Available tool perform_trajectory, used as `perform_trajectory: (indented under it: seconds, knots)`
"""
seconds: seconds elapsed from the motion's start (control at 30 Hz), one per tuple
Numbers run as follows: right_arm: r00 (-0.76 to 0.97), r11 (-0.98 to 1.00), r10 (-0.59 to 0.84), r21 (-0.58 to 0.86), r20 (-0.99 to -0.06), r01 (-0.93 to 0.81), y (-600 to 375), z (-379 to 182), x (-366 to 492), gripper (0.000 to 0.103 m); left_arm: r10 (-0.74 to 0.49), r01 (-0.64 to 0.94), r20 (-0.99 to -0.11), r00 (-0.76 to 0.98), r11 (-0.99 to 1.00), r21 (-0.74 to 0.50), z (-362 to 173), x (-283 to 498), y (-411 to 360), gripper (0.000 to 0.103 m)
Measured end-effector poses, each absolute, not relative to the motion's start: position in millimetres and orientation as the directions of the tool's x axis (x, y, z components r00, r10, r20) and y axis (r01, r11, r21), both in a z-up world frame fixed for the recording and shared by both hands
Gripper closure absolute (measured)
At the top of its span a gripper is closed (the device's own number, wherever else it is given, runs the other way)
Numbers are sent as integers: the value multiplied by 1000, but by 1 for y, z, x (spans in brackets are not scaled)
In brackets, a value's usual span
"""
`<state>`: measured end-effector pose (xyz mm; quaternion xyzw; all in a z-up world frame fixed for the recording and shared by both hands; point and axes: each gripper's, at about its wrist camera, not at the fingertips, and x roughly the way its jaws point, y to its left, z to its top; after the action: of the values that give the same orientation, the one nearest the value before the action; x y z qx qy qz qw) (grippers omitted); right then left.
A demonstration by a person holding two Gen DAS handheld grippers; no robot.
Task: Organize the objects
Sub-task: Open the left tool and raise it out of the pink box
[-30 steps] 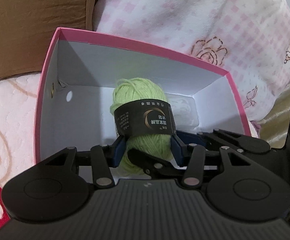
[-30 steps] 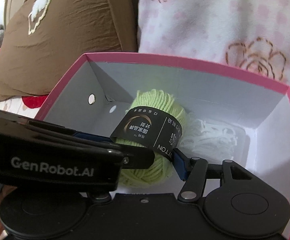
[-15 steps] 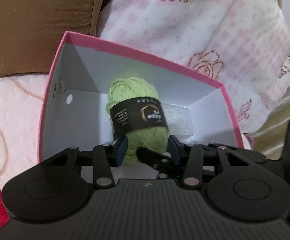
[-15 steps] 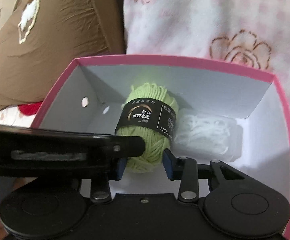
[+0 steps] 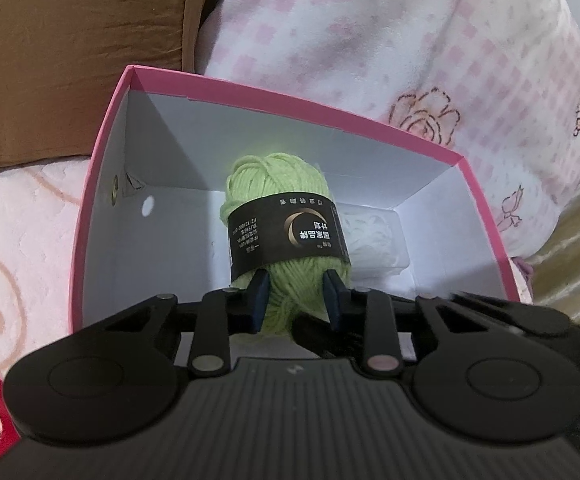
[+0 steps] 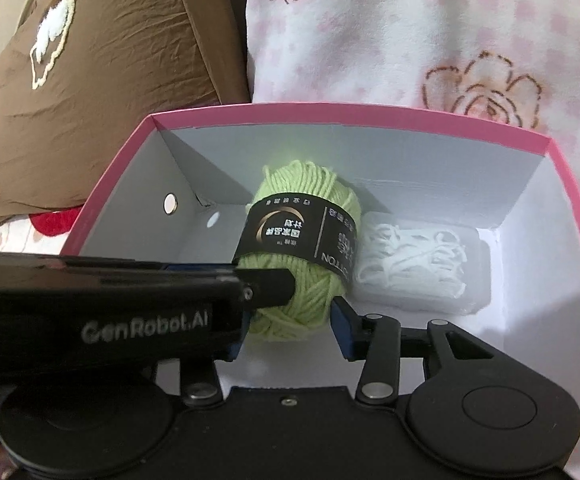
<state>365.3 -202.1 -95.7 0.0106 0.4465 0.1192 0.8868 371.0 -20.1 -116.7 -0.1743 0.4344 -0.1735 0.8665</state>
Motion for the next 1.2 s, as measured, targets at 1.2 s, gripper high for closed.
perform_trajectory:
  seconds: [1.2]
  knots:
    - [734, 984, 177, 145, -656, -108, -251, 18, 188, 13, -411, 254, -728, 549, 912, -324, 28, 233, -11, 45]
